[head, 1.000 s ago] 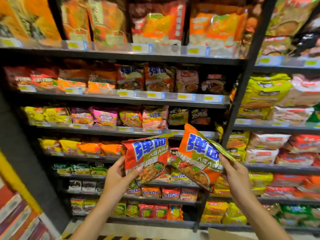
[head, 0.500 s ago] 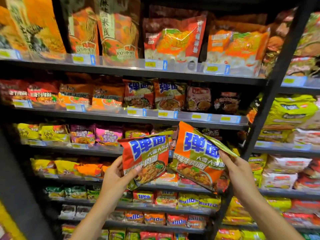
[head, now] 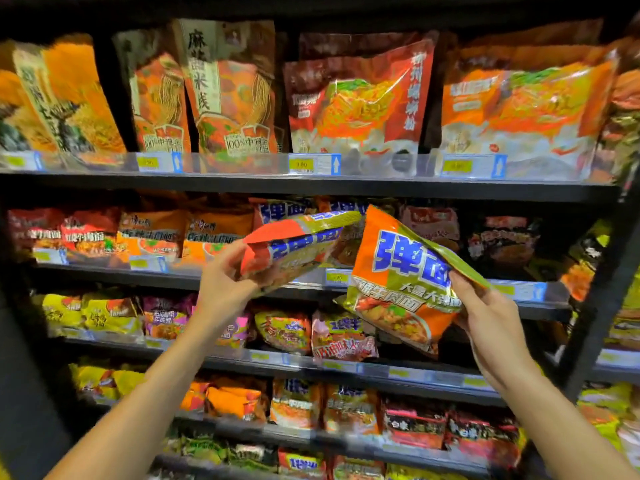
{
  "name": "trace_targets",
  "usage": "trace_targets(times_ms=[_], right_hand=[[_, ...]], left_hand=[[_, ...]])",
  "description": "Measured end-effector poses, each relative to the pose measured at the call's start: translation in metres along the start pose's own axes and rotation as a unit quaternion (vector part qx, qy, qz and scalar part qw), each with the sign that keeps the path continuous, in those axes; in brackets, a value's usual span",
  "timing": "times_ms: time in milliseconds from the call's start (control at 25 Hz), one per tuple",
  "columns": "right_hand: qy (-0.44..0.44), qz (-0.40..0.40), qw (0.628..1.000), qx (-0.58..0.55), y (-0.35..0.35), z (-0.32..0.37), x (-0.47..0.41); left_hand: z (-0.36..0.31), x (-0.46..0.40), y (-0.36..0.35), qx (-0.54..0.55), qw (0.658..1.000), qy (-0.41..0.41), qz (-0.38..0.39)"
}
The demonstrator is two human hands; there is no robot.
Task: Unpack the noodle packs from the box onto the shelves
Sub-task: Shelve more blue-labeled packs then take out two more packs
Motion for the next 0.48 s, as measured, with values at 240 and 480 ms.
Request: trace_targets(times_ms=[240, 480], right_hand=[[0.047, -0.015, 0.999, 0.008, -0.02, 0.011, -0.028], [0.089, -0.059, 0.994, 0.027, -0.036, 0.023, -0.051]], left_hand=[[0.03, -0.068, 0.006, 0.006, 0.999, -0.045, 0.024], [0.077, -0.101, 0.0, -0.04, 0.994, -0.036, 0.094]])
Point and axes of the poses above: each hand's wrist, its own x-axis away from the middle knuckle, its own y-axis out of the back of the hand, z = x × y, the point moved 10 cm from there along -x, towards the middle knuckle, and after that the axes turned 2 degrees about y, right-handed, at the moved point
